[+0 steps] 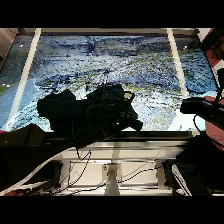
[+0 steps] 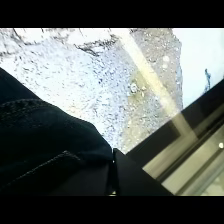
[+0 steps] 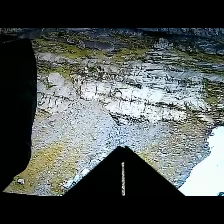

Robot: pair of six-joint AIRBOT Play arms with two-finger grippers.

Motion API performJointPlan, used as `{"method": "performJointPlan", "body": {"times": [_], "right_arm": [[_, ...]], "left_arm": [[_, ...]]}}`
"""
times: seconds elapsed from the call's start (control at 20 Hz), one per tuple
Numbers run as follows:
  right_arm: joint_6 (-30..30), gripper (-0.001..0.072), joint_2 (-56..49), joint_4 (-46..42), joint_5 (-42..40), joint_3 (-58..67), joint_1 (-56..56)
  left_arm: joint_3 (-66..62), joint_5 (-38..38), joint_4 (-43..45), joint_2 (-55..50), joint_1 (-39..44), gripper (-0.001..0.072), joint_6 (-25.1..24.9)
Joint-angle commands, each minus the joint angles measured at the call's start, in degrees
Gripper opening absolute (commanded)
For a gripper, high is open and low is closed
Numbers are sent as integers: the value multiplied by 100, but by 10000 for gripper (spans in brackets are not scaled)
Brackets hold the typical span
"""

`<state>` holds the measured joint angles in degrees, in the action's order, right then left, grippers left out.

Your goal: Fold the clothes and pants, and hang the long-sleeved shirts on hangers.

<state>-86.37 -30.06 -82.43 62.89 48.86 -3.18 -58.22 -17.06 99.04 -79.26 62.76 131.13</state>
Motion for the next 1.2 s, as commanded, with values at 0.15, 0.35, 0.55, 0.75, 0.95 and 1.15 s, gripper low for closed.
{"method": "performJointPlan", "body": {"times": [0.15, 0.35, 0.55, 0.75, 0.95, 1.15], "right_arm": [[-72, 57, 0, 37, -323, 7, 0], [-63, 58, -44, 809, -332, 0, 2], [352, 404, -466, 2205, 382, -2, 17], [352, 430, -988, 2896, 785, -317, 756], [-83, 567, -1327, 3117, 66, -925, 2267], [-938, 568, -2079, 3121, -1403, -1333, 3740]], "left_arm": [[0, -345, 13, 662, -175, 697, -415], [2, -1759, 417, 1799, -911, 679, -732], [63, -3060, 1484, 2898, -1759, 607, -734], [577, -3571, 1515, 3899, -2636, 607, -817], [1217, -3576, 1493, 4669, -3167, 606, -811], [1493, -3574, 1491, 4903, -3276, 596, -640]]}}
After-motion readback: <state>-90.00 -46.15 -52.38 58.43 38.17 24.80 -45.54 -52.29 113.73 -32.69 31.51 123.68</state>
